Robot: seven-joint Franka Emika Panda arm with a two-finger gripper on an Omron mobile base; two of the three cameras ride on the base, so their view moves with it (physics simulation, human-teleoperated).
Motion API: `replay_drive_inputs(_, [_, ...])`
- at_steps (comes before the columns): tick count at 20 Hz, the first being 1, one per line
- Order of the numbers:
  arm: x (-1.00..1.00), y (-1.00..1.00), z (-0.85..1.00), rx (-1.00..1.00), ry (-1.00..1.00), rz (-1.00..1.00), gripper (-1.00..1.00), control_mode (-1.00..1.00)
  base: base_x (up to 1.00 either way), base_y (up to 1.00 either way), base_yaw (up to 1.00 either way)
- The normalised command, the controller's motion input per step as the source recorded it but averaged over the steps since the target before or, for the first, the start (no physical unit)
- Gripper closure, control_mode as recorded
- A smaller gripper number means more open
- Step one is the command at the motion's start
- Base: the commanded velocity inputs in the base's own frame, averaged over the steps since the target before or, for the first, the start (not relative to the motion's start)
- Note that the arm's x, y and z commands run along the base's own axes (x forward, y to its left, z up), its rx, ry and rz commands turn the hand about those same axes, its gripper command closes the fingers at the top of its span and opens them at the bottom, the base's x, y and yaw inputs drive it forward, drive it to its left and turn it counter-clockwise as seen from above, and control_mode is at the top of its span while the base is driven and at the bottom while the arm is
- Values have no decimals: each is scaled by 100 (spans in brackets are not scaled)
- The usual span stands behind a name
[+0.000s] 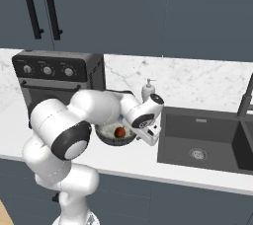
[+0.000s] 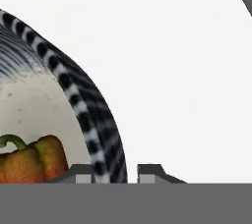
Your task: Pick the bell pepper from the sink and place it in the bowl. Then pick the bowl and place it in the microwave. Then close the microwave door and press the start button.
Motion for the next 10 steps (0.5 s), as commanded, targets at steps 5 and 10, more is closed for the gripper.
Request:
replay_drive_inputs(5, [-1, 26, -8, -4, 0, 0, 100, -100, 0, 0, 0])
replay_drive_inputs(10, [-44, 4, 7, -1, -12, 1, 100, -100, 0, 0, 0])
